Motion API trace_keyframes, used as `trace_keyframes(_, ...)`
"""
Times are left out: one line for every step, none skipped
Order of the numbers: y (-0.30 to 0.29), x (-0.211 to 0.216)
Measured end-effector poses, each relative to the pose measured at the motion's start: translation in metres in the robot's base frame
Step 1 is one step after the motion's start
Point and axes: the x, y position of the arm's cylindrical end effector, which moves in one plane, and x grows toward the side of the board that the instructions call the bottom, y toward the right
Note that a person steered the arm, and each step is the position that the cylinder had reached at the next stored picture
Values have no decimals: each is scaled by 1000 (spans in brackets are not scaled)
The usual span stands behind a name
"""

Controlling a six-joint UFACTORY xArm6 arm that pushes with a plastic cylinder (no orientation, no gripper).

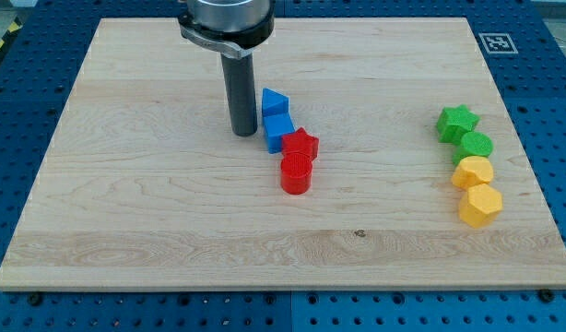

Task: Adjust the blue blocks above the red blocks

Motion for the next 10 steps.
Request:
trace_keyframes(-5, 14)
trace_keyframes(9, 15)
trace_keyframes(33, 14)
trace_keyframes(37, 14)
trace_keyframes(-9, 13)
trace_keyframes(-54, -12)
trace_keyframes(-55, -43)
trace_keyframes(-37, -45)
trace_keyframes(-8, -45)
trace_keyframes(15, -45)
